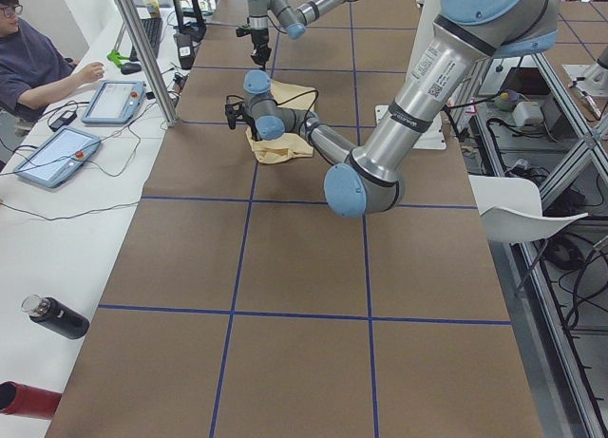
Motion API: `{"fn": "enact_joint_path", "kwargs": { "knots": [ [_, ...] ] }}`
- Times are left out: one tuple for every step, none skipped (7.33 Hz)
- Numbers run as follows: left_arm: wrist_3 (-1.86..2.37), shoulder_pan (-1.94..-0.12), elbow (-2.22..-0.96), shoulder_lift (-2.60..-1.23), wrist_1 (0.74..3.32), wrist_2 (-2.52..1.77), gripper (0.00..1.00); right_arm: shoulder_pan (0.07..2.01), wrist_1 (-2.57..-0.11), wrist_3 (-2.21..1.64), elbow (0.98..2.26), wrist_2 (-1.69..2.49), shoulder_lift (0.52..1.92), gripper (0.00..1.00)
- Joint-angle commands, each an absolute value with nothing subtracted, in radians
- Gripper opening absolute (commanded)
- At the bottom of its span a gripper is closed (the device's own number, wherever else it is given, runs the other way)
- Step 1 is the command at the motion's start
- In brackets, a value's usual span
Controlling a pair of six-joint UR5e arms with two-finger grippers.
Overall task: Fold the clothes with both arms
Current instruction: 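Lay the hem down at the collar with both grippers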
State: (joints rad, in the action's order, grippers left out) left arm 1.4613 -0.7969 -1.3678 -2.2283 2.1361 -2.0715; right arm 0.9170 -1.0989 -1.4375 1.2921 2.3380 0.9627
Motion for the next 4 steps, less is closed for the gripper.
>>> {"fn": "enact_joint_path", "kwargs": {
  "knots": [
    [1.466, -0.796, -1.321, -2.253, 2.177, -2.065, 0.00, 0.893, -1.098, -1.437, 1.290, 2.329, 0.960, 0.00],
    [1.466, -0.793, -1.292, -2.267, 2.178, -2.054, 0.00, 0.891, -1.098, -1.437, 1.290, 2.329, 0.962, 0.00],
    [1.468, -0.782, -1.272, -2.269, 2.184, -2.021, 0.00, 0.893, -1.097, -1.437, 1.290, 2.329, 0.963, 0.00],
    [1.468, -0.778, -1.270, -2.267, 2.183, -2.016, 0.00, 0.893, -1.098, -1.437, 1.290, 2.327, 0.966, 0.00]
  ]
}}
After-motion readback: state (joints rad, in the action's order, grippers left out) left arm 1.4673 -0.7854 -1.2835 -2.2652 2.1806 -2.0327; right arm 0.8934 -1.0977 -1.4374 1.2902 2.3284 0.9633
